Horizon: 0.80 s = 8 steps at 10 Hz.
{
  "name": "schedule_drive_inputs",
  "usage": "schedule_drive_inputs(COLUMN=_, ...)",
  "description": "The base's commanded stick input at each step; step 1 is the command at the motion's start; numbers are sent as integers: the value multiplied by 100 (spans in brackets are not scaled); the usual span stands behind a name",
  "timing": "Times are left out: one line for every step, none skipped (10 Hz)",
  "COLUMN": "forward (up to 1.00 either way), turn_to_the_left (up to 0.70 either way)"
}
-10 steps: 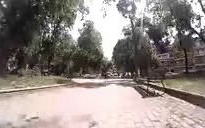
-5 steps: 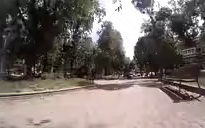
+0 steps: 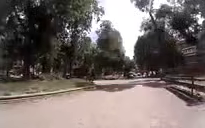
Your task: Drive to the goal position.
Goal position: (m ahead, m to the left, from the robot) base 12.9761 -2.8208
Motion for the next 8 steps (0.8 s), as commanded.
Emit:
schedule_drive_inputs(forward=70, turn_to_the_left=0)
schedule_drive_inputs(forward=70, turn_to_the_left=0)
schedule_drive_inputs(forward=70, turn_to_the_left=0)
schedule_drive_inputs(forward=70, turn_to_the_left=-33)
schedule_drive_inputs(forward=70, turn_to_the_left=-35)
schedule_drive_inputs(forward=70, turn_to_the_left=-35)
schedule_drive_inputs(forward=70, turn_to_the_left=-35)
schedule_drive_inputs(forward=70, turn_to_the_left=0)
